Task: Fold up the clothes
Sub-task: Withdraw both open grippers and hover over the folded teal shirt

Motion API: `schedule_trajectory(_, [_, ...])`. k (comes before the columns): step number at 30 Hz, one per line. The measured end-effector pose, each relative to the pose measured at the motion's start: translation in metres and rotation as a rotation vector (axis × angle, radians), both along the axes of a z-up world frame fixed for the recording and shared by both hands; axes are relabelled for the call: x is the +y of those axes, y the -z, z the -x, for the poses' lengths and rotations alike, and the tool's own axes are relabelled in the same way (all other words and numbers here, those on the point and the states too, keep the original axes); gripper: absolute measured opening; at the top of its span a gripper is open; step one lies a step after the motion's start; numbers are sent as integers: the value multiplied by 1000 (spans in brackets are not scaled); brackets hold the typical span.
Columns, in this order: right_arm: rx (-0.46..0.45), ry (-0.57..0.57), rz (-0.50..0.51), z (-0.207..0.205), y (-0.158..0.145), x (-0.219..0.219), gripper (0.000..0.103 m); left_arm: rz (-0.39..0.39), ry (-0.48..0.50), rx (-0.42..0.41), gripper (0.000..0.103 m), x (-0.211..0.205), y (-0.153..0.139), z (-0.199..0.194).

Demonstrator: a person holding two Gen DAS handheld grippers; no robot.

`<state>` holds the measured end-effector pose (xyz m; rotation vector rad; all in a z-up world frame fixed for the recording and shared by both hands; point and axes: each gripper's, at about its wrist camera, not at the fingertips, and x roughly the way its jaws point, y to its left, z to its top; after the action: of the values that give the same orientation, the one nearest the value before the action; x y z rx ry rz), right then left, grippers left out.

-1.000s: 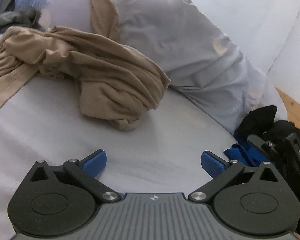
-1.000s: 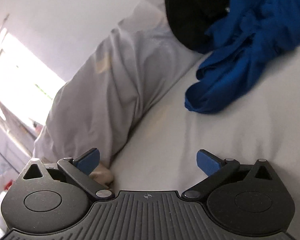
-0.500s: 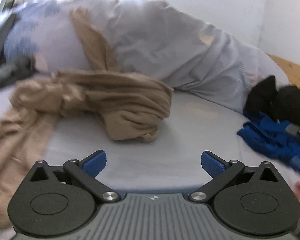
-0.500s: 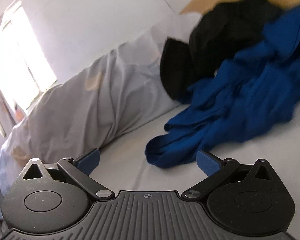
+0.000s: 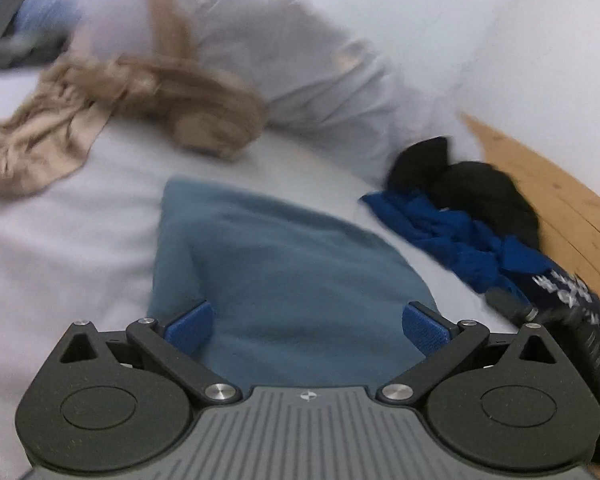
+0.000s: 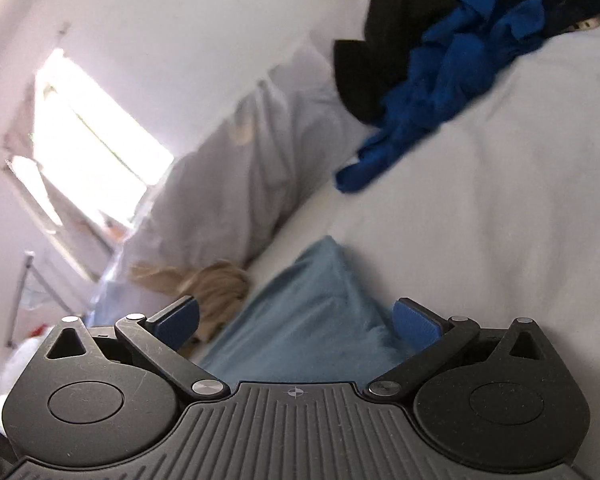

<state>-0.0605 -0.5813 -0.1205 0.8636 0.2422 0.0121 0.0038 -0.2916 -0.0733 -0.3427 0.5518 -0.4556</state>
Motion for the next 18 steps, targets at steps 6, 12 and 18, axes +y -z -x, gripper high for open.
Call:
schedule_trajectory(6, [110, 97, 205, 22, -18, -10, 103, -96, -22, -42, 103, 10, -8, 18])
schedule_trajectory(12, [137, 120, 332, 71, -53, -6, 103, -241, -45, -40, 103, 33, -26, 44])
schedule_trajectory(18, [86, 10, 205, 108, -60, 36, 103, -79, 67, -80, 103, 27, -53, 96])
